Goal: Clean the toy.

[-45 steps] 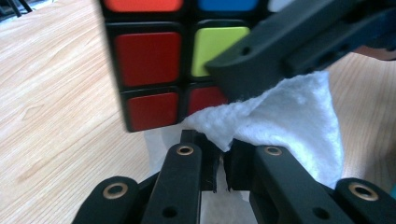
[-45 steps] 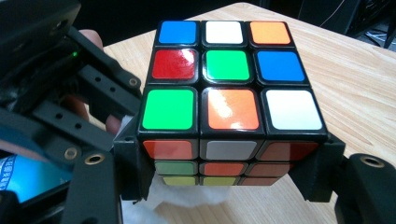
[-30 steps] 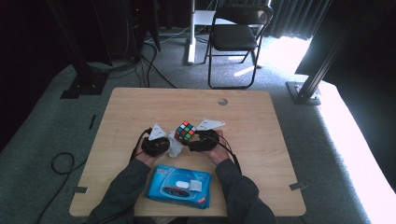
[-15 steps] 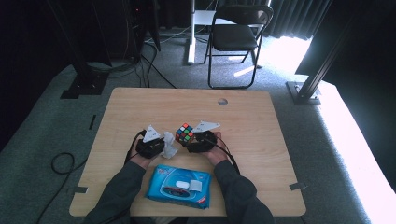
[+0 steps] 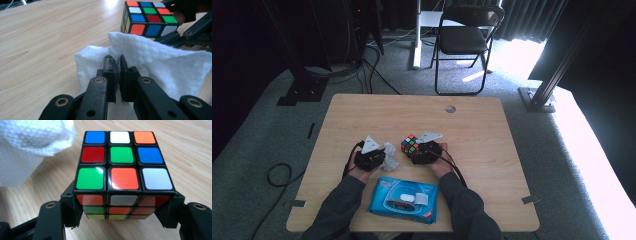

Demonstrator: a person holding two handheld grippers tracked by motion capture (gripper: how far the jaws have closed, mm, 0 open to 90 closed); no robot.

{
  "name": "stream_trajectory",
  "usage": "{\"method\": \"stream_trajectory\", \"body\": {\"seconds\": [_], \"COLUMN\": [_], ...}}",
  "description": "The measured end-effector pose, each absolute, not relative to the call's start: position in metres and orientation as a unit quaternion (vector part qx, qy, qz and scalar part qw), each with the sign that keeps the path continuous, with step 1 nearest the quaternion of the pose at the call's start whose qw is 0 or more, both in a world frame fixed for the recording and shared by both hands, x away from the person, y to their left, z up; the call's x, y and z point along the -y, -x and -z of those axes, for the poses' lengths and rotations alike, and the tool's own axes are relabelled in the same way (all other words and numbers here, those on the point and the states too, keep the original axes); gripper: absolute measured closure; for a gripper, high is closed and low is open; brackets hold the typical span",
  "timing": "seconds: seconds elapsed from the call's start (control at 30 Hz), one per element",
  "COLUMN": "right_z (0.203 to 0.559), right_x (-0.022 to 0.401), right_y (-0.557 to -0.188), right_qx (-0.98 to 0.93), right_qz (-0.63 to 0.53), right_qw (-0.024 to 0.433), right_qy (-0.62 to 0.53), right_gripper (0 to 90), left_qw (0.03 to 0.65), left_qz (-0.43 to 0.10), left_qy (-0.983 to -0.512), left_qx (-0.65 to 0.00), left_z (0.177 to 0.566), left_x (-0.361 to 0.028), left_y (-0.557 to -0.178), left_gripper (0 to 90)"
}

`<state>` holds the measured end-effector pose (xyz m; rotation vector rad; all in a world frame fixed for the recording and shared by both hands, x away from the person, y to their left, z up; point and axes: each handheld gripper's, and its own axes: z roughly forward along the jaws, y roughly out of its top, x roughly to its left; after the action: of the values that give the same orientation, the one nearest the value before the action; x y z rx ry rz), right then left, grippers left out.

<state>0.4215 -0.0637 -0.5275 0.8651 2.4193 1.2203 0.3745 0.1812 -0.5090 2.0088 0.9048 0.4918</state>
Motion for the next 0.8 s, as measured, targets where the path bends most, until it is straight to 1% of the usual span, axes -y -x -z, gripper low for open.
{"method": "stream_trajectory", "body": {"seconds": [0.47,0.63,0.67,0.73,0.8], "right_z": [0.542,0.542,0.542,0.542,0.54], "right_x": [0.062,0.062,0.062,0.063,0.064], "right_y": [-0.425,-0.425,-0.425,-0.425,-0.424], "right_qx": [-0.847,-0.846,-0.846,-0.847,-0.844], "right_qz": [-0.398,-0.399,-0.399,-0.4,-0.403], "right_qw": [0.152,0.144,0.143,0.137,0.139], "right_qy": [-0.318,-0.323,-0.323,-0.323,-0.324], "right_gripper": [34.0,33.6,33.1,29.3,27.5], "left_qw": [0.431,0.431,0.431,0.431,0.432], "left_qz": [-0.199,-0.198,-0.198,-0.198,-0.198], "left_qy": [-0.801,-0.801,-0.8,-0.8,-0.8], "left_qx": [-0.366,-0.366,-0.366,-0.366,-0.367], "left_z": [0.509,0.509,0.509,0.509,0.509], "left_x": [-0.181,-0.182,-0.182,-0.182,-0.182], "left_y": [-0.373,-0.373,-0.373,-0.373,-0.373], "left_gripper": [84.7,84.7,84.7,84.7,84.6]}}
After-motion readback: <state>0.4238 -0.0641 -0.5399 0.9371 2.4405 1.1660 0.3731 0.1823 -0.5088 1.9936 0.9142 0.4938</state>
